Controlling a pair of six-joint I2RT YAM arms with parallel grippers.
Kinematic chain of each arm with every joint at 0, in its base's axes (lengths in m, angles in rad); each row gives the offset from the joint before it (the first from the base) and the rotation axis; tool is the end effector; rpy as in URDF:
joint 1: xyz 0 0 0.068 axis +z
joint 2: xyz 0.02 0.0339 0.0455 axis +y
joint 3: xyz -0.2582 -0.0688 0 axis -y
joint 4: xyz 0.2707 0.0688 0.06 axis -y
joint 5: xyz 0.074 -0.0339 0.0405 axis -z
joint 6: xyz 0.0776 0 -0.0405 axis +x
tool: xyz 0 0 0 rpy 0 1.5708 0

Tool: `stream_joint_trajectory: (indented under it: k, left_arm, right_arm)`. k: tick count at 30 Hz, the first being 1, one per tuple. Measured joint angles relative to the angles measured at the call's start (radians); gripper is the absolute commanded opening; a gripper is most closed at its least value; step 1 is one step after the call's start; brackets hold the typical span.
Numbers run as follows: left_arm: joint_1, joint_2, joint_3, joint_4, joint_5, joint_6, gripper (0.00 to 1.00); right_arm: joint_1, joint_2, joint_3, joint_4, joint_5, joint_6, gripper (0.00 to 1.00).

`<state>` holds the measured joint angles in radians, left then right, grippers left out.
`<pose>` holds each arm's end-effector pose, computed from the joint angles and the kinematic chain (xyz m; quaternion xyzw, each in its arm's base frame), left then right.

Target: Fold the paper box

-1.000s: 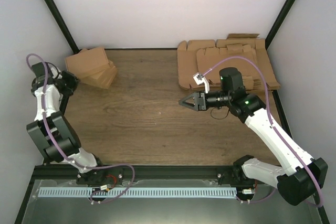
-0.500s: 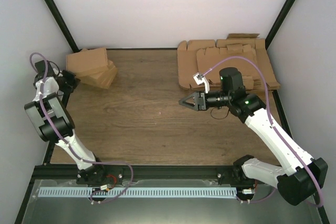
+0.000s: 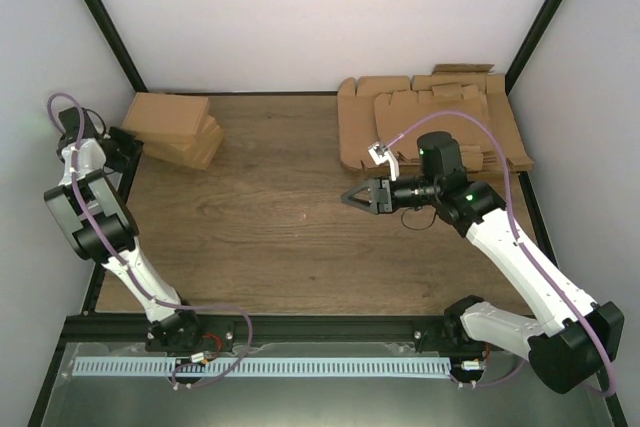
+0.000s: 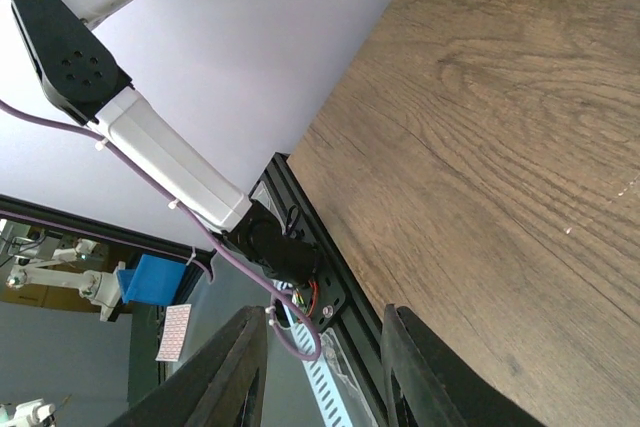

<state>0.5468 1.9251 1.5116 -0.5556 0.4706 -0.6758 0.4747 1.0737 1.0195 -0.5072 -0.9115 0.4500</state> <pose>0.4135 0.2105 0.1838 -0.4765 0.8002 -0.2408 0.2732 0.2150 0.1795 0.3210 -0.2225 0.7833 0.5385 0.2168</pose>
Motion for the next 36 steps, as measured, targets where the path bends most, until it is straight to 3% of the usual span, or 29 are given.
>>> stream_joint_trajectory:
  k: [36]
  left_arm:
    - [0.021, 0.127, 0.204, -0.026, 0.055, -0.053, 0.04]
  right_arm:
    - [0.000, -0.003, -0.022, 0.017, 0.008, 0.022, 0.35]
